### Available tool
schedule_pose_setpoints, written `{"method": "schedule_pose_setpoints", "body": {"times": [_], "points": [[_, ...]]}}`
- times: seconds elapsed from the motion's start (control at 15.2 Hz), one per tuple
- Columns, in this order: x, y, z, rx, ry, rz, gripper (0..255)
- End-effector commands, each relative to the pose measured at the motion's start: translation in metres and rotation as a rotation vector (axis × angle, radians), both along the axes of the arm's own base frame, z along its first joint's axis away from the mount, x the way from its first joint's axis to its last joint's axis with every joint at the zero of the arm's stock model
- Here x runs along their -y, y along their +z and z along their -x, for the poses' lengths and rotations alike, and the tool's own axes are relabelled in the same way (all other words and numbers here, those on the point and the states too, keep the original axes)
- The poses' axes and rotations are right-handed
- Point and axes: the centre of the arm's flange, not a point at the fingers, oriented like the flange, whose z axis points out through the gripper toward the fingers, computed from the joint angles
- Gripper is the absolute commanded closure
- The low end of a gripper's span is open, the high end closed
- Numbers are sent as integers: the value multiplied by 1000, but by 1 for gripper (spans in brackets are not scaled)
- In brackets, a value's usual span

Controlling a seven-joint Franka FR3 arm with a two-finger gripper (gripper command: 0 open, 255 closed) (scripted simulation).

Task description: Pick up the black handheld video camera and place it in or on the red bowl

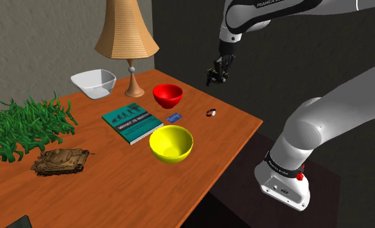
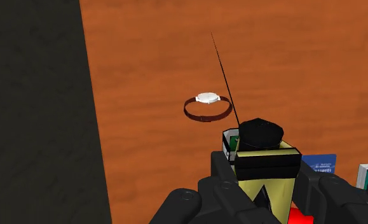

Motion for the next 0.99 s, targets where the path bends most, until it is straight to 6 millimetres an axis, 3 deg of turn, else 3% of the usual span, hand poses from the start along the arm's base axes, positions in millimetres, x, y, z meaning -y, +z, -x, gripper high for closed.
{"method": "schedule_pose_setpoints", "body": {"times": [0.0,0.92], "points": [[-11,2,-20,0,0,0,255],[-90,8,-187,0,0,0,255]]}}
